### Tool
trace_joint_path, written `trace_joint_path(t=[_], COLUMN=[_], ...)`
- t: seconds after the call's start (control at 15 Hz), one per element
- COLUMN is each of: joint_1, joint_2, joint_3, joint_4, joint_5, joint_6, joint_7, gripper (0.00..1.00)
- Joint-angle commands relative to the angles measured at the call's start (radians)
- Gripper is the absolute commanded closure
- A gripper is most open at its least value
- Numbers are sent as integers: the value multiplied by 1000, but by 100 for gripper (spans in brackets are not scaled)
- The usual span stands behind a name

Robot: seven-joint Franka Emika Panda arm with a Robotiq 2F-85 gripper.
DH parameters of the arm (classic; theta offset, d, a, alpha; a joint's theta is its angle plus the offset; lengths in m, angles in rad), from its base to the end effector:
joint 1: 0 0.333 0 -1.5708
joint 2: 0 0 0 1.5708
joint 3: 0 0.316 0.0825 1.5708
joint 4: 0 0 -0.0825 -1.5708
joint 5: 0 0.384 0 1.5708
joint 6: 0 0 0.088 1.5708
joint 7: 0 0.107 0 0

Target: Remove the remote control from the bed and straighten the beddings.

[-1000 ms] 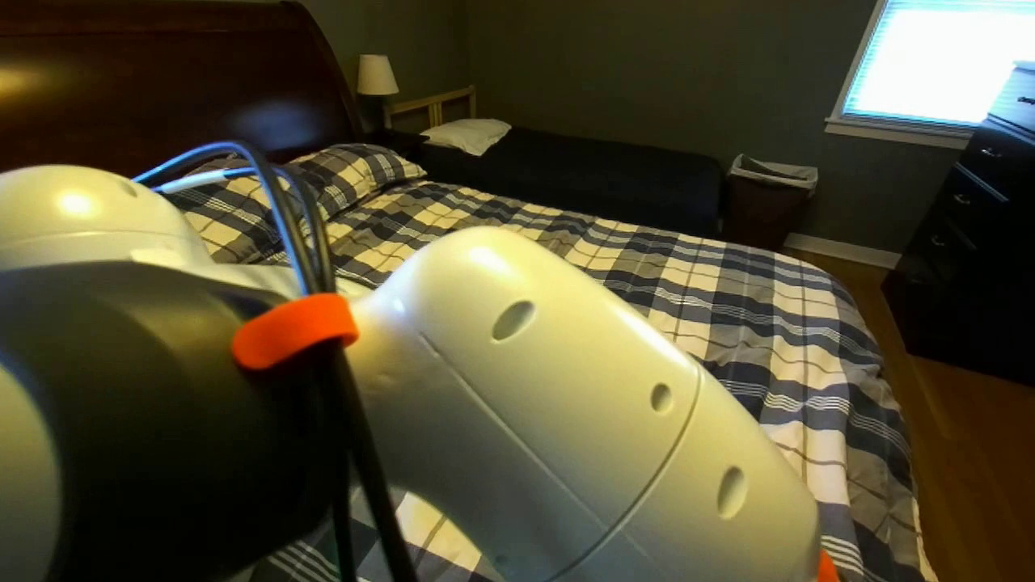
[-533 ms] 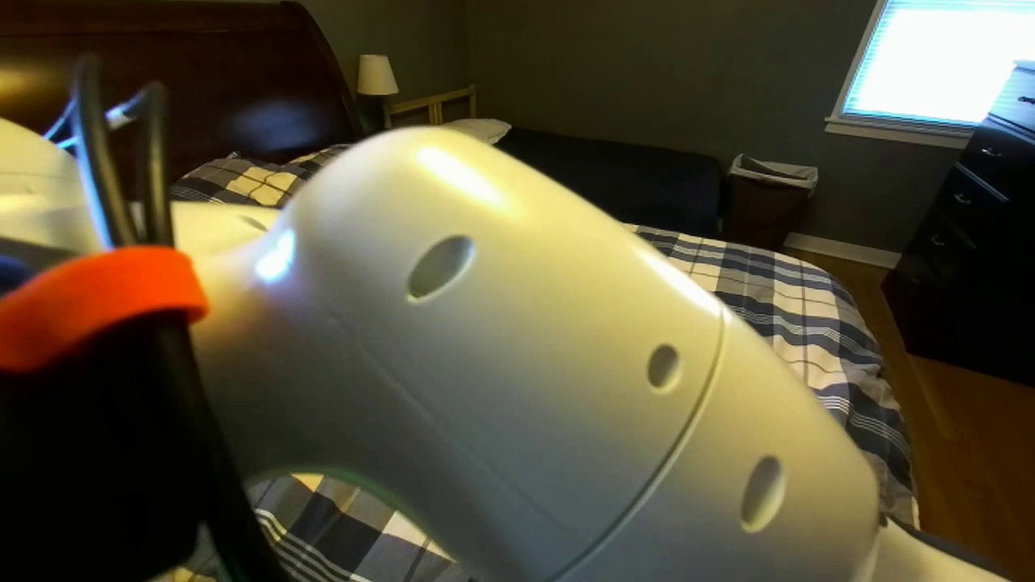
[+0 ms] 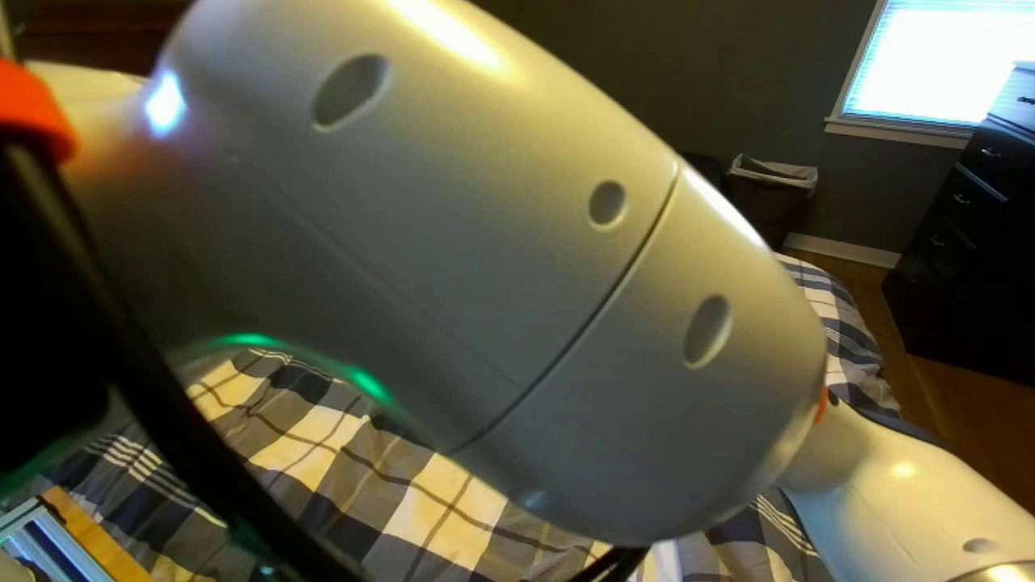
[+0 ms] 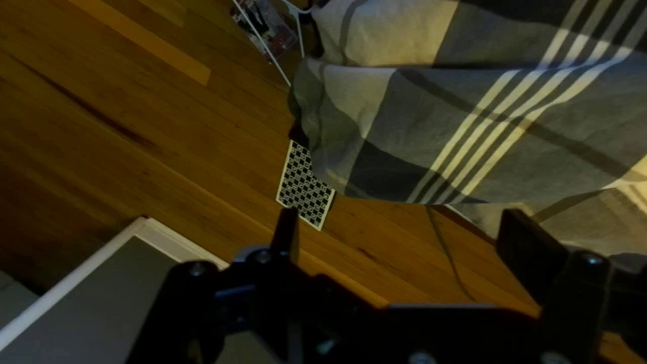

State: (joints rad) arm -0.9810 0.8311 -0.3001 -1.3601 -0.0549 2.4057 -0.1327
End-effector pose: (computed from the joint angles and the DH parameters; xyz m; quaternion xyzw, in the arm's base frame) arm 0.2698 -0.7107 0.2623 0.8663 -0.4683 0.0119 0.1733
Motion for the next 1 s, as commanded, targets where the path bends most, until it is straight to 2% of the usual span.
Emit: trace_joint_path(t=[0.0,0.67,0.8,0.87,0.93], joint_1=[-7,31,36,44,48], joint_2=[-108,-241,-256,-209,-217], joint_3=[57,97,106,84,87], joint_4=[-135,-300,-325,-260,-269], joint_5=[12,19,25,11,11], joint_6=[-24,-69,-22,-51,-50], joint_7=[-97,-178,-194,-160,-165], gripper=[0,0,0,0,0])
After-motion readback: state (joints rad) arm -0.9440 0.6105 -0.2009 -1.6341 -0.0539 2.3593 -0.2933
